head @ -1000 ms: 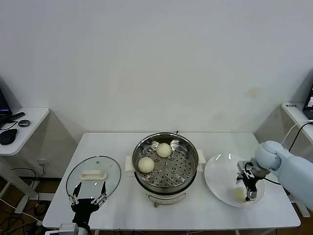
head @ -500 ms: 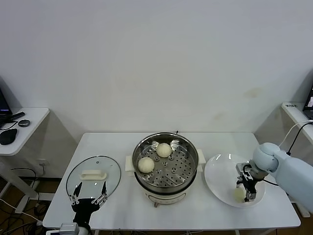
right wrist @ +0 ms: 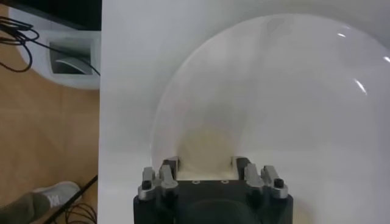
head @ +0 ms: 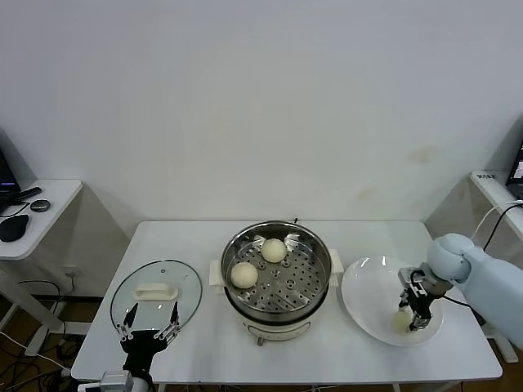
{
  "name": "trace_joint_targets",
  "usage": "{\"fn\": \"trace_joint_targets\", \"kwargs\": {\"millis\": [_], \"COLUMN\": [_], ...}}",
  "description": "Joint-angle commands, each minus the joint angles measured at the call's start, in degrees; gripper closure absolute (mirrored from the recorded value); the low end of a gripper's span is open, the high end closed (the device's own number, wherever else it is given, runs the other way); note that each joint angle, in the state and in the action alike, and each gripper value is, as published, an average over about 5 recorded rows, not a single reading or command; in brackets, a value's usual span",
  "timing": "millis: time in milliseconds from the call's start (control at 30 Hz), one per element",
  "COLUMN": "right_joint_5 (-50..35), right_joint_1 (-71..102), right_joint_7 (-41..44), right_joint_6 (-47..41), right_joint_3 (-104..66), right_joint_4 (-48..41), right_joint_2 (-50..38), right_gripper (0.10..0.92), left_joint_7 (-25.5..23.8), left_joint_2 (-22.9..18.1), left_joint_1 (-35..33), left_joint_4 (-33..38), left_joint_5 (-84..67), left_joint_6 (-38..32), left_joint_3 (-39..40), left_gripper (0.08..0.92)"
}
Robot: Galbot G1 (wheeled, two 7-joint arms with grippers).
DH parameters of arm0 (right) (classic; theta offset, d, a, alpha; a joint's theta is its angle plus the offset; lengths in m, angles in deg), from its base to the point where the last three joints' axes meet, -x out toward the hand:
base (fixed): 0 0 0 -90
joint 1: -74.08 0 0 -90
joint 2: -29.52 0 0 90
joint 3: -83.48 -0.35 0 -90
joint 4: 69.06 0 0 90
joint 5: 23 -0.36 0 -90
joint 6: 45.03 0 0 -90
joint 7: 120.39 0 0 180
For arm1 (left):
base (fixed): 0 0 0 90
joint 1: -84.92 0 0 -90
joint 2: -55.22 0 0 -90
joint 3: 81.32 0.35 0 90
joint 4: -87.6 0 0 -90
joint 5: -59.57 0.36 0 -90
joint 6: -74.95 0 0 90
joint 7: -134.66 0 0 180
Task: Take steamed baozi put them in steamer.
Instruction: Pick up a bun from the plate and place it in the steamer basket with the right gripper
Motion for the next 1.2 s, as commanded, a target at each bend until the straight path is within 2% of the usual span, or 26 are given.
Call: {"fn": "trace_joint_targets", "kwargs": {"millis": [33,200,567,833,1033,1200], "right_joint_5": [-3.4,-10.0,-22.7,-30.0,-28.6,-23.9], "right_joint_1": [-8.8,-27.3,-53.8,-55.4,-53.3,-50.0], "right_joint_7": [0.3,0.7,2.3,2.6,1.3,-1.1], "right_joint_6": [-0.2,-1.0,-0.2,-1.0,1.8,9.1], "right_joint_3": [4.7,17.2,29.9,29.7,32.9,35.9], "right_joint_4": [0.2,0.3,-0.1,6.4,10.4,12.1], "right_joint_2": [0.0,3.0,16.6,25.1,29.2,28.9], "right_gripper": [0.517,0.578,0.584,0.584,0.595,0.603], "left_joint_7": [0.1,0.2,0.5,1.1,1.4,1.3], "left_joint_2": [0.0,-0.1,-0.1,-0.7,-1.1,-1.1], "left_joint_1": [0.1,0.7,1.8,2.0,1.5,1.5], "left_joint_4": [0.3,1.1,2.5,2.7,3.1,3.5], "left_joint_5": [0.1,0.0,-0.5,0.3,0.6,0.5], "left_joint_6": [-0.1,-0.1,-0.2,-0.2,-0.4,-0.4], "left_joint_3": [0.1,0.1,-0.9,-1.0,-1.0,-1.1], "left_gripper": [0.177,0.177,0.177,0.177,0.177,0.177]}}
